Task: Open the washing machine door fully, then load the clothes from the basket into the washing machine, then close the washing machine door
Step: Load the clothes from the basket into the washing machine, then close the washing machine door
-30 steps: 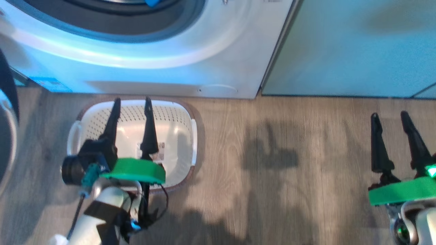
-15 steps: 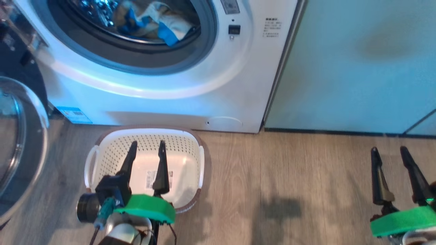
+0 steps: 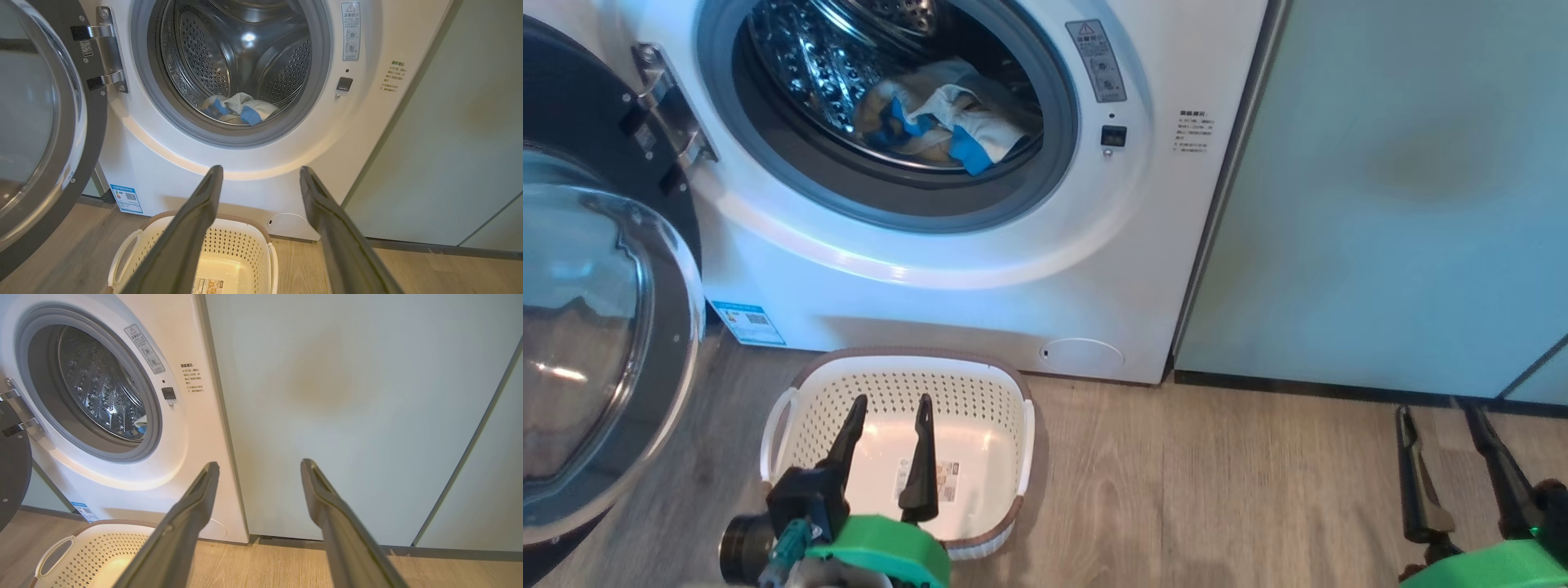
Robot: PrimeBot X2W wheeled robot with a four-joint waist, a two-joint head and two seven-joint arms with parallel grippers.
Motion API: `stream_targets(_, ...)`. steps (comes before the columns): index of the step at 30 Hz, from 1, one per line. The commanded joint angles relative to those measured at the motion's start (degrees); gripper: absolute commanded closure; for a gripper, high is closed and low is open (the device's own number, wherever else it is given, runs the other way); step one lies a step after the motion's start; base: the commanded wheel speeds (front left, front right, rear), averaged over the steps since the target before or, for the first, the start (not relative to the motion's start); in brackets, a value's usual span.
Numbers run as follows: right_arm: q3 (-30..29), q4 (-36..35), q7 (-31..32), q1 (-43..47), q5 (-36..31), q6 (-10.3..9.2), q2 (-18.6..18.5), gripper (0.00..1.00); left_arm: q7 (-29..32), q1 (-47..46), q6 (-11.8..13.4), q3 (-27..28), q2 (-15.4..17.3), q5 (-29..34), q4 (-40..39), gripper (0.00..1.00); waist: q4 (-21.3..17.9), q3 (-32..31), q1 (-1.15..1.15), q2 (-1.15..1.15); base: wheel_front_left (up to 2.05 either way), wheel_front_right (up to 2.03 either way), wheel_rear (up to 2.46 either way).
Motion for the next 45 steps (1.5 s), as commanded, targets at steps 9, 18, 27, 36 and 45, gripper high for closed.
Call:
stream_targets(9,1.3,-3.6,1.0,-0.1,-0.5,-0.16,-0.1,0.0,0.1,-0.6,1.8,1.3,1.4,-0.3,-2.8,0.0,0.0,-1.3,0.01,0.0,0.0,0.0,0.0)
stream_targets(18,1.2,-3.8,1.4,0.3,-0.5,-0.16,0.1,0.0,0.2,-0.9,2.0,0.9,1.5,-0.3,-2.9,0.0,-0.2,-1.4,0.01,0.0,0.0,0.0,0.0)
stream_targets(27,1.0,-3.8,1.4,0.3,-0.6,-0.16,0.2,0.0,0.1,-1.3,2.3,0.7,1.4,0.0,-2.6,0.0,-0.2,-1.3,0.01,0.0,-0.05,0.08,-0.03)
stream_targets(36,0.9,-3.9,1.5,0.6,-0.9,-0.16,0.2,0.0,-0.1,-1.4,2.6,0.3,1.4,0.6,-2.3,0.0,0.1,-1.8,0.01,0.0,-0.84,1.0,-0.16)
stream_targets(45,0.8,-4.0,1.6,0.6,-0.8,-0.16,0.2,0.0,-0.2,-1.6,2.4,-0.1,1.5,0.6,-2.1,0.0,0.7,-2.1,0.01,0.0,-1.85,2.1,-0.25)
